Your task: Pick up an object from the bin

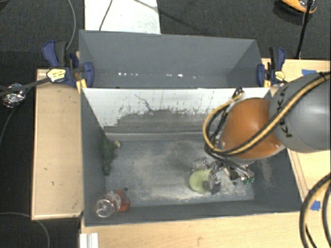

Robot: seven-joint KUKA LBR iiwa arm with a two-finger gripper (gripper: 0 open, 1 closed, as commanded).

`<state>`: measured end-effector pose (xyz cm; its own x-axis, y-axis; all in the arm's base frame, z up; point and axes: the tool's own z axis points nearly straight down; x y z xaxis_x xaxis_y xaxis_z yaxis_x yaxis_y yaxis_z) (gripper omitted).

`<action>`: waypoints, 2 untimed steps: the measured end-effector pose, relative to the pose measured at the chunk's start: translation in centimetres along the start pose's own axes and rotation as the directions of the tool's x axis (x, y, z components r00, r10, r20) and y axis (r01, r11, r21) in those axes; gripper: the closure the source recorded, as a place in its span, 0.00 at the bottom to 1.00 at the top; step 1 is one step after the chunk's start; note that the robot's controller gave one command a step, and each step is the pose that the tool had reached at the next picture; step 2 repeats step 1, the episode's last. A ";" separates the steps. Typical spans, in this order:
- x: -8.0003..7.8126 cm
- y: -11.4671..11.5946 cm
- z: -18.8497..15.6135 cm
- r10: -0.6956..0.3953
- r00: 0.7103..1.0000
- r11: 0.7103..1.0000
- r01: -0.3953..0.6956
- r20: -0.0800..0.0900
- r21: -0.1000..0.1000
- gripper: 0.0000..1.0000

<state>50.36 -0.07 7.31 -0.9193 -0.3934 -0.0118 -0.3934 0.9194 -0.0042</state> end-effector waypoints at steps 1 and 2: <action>-0.1 0.5 -13.0 0.036 0.999 0.999 -0.036 -0.009 -0.003 1.00; -0.1 0.5 -13.0 0.036 0.999 0.999 -0.036 -0.009 -0.003 1.00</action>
Offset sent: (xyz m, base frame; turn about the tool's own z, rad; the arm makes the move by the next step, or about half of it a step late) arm 0.0000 0.0000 0.0000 0.0000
